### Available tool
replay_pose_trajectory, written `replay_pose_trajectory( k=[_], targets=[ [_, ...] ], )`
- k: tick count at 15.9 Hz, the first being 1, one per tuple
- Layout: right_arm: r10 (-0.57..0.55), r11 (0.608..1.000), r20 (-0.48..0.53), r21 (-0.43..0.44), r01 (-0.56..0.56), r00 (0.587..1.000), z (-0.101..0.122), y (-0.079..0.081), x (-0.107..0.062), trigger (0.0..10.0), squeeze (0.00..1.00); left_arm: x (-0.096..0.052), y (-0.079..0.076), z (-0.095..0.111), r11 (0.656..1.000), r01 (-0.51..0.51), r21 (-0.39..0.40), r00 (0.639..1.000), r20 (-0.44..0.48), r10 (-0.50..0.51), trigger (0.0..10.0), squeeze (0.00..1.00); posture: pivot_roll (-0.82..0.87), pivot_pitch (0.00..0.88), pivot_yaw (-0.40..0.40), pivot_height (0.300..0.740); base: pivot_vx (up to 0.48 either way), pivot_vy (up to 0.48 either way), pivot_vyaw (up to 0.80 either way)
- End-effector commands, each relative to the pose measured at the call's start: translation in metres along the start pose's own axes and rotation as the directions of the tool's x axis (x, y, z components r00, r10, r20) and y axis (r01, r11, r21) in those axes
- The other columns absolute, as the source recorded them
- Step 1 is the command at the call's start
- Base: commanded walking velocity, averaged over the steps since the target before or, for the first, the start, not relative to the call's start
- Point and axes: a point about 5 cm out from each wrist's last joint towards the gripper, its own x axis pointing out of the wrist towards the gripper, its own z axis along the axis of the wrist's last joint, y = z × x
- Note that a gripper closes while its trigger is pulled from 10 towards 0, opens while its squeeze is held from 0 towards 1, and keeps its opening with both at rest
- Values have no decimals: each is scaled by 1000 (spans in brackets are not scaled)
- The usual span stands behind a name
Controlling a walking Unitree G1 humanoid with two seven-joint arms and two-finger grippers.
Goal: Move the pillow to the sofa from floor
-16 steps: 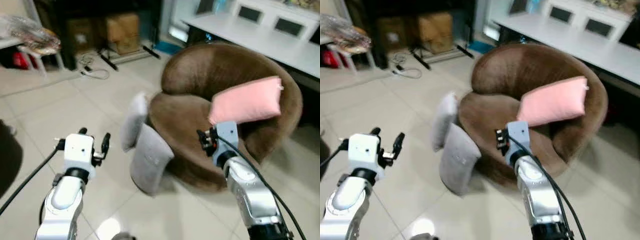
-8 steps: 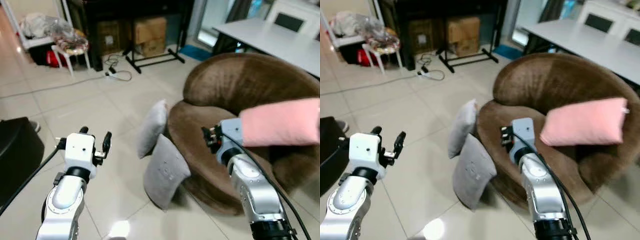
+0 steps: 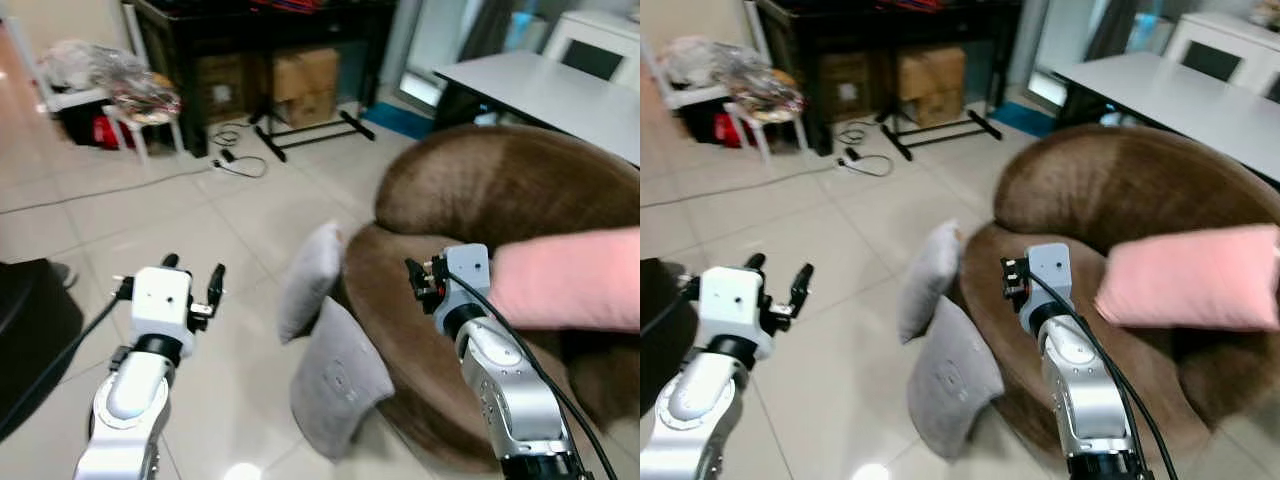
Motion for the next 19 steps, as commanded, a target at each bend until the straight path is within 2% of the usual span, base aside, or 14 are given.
replay_pose_trajectory(
  k=[1,11,12,14,16,19],
  targets=[
    [18,1000,7,3,-18,1000,4,3,5,10000,0,0,3,0,1000,-8,3,1000,-6,8,10000,0,23,0,-106,740,379,0,0],
    [16,999,7,29,-16,1000,1,2,11,10000,0,0,3,-3,1000,-16,1,1000,-6,16,10000,0,27,0,-108,740,366,0,0],
    [9,999,7,35,-9,1000,1,1,11,10000,0,-1,3,-4,1000,-14,-1,1000,-5,14,10000,0,27,0,-108,735,0,0,0],
    [-8,1000,23,-3,8,1000,-1,-4,10,10000,0,-5,2,-12,998,17,67,1000,-16,-16,10000,0,29,0,-112,715,0,0,0],
    [-44,999,18,-13,44,999,-5,-11,10,10000,0,-7,3,-16,995,26,100,999,-30,-23,10000,0,34,0,-114,690,0,0,0],
    [-53,999,24,-9,54,998,-6,-11,12,10000,0,-6,4,-16,994,38,105,999,-26,-36,10000,0,44,0,-88,660,0,0,0]
  ],
)
